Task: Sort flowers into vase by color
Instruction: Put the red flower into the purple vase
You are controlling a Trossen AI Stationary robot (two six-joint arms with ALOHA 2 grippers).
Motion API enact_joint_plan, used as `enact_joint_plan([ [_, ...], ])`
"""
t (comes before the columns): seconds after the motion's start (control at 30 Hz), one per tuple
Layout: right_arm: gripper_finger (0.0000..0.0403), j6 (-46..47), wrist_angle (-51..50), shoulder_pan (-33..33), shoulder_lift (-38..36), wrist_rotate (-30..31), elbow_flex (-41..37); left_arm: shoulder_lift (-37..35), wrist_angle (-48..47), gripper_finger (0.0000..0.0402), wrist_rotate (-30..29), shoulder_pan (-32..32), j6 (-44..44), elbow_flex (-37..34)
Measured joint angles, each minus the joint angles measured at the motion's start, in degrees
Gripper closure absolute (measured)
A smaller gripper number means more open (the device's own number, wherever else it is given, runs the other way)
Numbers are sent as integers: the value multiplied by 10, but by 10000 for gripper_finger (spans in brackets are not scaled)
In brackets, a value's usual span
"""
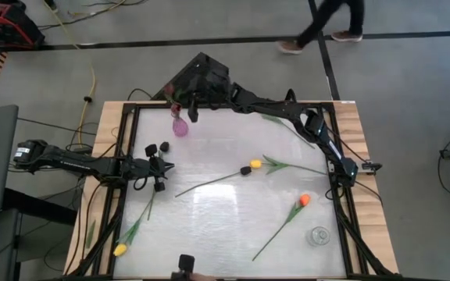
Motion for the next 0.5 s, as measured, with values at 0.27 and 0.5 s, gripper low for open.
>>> enact_joint_plan([
  [0.27,194,-11,-178,-10,0,0,80,0,0,391,0,0,0,0],
  [0.5,193,-33,-351,-28,-11,1,132,0,0,391,0,0,0,0],
])
